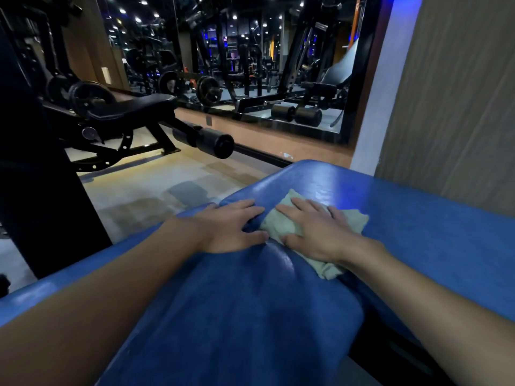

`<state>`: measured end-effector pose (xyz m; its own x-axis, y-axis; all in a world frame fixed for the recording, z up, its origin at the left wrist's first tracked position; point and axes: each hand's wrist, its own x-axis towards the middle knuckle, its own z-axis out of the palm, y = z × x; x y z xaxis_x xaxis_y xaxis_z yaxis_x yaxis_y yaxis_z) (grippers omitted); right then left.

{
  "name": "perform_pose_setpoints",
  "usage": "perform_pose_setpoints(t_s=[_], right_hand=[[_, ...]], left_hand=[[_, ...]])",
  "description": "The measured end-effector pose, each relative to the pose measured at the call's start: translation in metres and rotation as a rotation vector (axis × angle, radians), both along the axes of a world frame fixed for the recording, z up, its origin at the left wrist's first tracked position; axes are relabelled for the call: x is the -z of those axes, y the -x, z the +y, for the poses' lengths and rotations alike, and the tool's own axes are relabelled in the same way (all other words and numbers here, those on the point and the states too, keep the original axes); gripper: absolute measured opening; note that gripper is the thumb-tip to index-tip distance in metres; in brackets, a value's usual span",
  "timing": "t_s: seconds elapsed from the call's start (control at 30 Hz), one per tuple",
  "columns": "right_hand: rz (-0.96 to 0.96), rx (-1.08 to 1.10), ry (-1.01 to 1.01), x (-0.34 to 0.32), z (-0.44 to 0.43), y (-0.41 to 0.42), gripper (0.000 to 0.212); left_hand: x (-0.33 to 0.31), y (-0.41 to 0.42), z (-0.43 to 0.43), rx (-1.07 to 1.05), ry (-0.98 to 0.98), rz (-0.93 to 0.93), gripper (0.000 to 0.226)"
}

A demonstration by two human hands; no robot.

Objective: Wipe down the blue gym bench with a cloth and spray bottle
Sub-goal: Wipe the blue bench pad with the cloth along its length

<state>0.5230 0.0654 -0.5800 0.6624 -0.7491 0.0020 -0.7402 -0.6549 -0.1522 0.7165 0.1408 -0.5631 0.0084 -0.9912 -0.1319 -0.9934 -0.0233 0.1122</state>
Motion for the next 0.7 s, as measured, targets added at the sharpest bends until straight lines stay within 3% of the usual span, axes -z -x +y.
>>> perform_pose_setpoints(t_s=[0.13, 0.37, 0.53, 0.7], right_hand=[[0.023, 0.058, 0.014, 0.003, 0.017, 0.046, 0.067], [-0.058, 0.083, 0.01, 0.003, 0.026, 0.052, 0.063], [-0.079, 0.162, 0.097, 0.012, 0.059, 0.103, 0.06], [0.049, 0.229, 0.227, 0.02, 0.104, 0.168, 0.072]], left_hand=[[0.004, 0.022, 0.002, 0.099, 0.055, 0.039, 0.062], [0.002, 0.051, 0.009, 0.149, 0.073, 0.063, 0.049], [0.002, 0.094, 0.014, 0.216, 0.117, 0.032, 0.056], [0.013, 0.133, 0.012, 0.286, 0.1, 0.052, 0.058]])
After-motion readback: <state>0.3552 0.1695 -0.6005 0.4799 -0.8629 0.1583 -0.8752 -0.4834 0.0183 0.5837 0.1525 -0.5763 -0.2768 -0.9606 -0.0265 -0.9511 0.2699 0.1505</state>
